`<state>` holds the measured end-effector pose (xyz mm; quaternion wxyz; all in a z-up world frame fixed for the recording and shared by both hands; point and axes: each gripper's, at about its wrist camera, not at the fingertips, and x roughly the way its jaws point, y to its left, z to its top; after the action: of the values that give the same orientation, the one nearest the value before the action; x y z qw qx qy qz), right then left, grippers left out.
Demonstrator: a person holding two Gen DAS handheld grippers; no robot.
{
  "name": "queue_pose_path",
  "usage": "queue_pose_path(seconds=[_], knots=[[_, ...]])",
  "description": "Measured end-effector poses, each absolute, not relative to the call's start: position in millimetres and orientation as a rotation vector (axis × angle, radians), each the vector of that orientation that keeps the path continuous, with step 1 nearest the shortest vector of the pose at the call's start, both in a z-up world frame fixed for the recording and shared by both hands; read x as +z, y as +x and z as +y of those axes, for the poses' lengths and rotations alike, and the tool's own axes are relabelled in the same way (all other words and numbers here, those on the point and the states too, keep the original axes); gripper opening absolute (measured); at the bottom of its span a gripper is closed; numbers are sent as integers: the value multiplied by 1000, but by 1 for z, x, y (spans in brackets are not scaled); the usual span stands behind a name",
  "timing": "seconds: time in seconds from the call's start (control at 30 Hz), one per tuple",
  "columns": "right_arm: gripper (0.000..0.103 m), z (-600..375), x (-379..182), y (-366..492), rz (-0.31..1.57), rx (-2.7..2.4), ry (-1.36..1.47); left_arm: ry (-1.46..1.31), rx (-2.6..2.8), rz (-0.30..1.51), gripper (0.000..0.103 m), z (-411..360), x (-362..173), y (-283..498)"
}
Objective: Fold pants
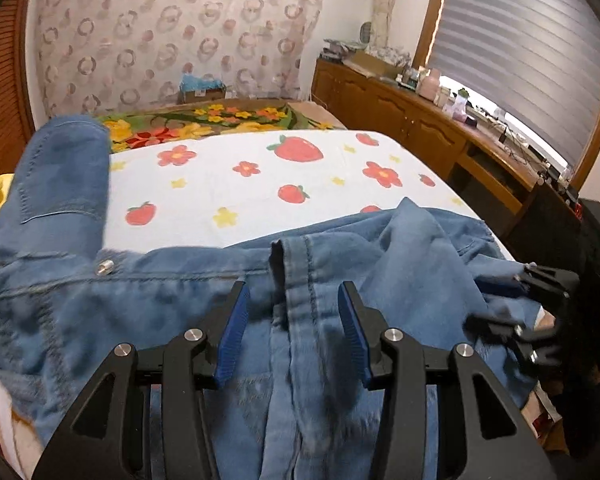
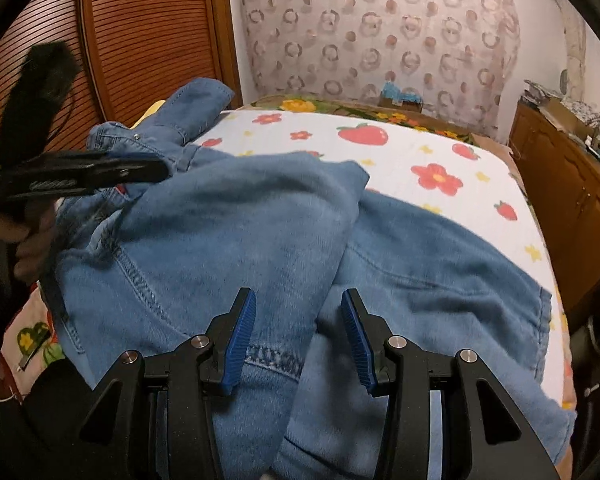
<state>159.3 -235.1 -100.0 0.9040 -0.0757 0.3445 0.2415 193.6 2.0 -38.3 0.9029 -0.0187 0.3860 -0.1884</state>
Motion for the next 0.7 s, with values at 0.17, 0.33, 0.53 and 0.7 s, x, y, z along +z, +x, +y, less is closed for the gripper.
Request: queue_pose_path(seconds=[0.17,0.33,0.53,0.7], knots=[[46,-237,-102,158,716,508,-139,14,-362,841,47,-11,-44,216],[46,-240,-103,159,720,524,-121,78,-354,845,23,-21,-50,220],[46,-238,-97,157,703,534,-115,56,-373,724,9,-9,-23,191],[46,-236,-80,149,651,568,-102,5,-356,600,8,18,26,146]])
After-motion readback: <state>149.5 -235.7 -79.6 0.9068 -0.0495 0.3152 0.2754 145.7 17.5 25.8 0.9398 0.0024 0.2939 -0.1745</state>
